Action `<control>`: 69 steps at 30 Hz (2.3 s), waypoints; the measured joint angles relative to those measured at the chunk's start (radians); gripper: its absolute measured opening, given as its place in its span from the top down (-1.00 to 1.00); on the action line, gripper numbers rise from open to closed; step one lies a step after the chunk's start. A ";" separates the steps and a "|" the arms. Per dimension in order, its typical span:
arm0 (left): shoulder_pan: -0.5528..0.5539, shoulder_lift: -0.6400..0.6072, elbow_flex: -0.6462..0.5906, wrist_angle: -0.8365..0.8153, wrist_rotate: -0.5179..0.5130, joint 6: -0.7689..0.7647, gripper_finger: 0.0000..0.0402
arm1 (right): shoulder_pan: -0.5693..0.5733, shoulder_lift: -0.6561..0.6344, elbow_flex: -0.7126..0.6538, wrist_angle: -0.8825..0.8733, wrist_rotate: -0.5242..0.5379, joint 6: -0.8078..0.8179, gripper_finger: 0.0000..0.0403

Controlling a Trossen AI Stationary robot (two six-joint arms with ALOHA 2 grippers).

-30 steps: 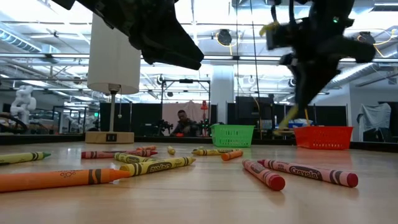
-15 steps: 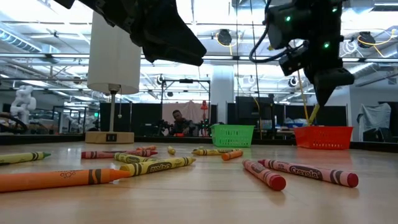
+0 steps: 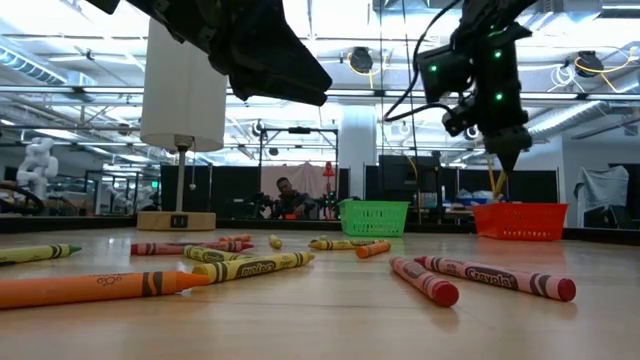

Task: Sort crayons
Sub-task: Put the green crayon into the red bin, then put the red crayon into the green bin

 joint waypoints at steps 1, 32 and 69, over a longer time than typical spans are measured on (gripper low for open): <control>0.000 0.000 0.000 0.000 0.000 0.000 0.07 | -0.019 0.000 0.000 0.014 0.000 -0.014 0.93; -0.005 0.000 0.000 -0.008 0.004 0.003 0.07 | -0.035 -0.147 -0.151 0.188 -0.055 0.055 0.10; -0.171 0.000 -0.061 -0.126 -0.094 -0.137 0.07 | 0.855 0.015 -0.150 0.803 -0.209 0.341 0.18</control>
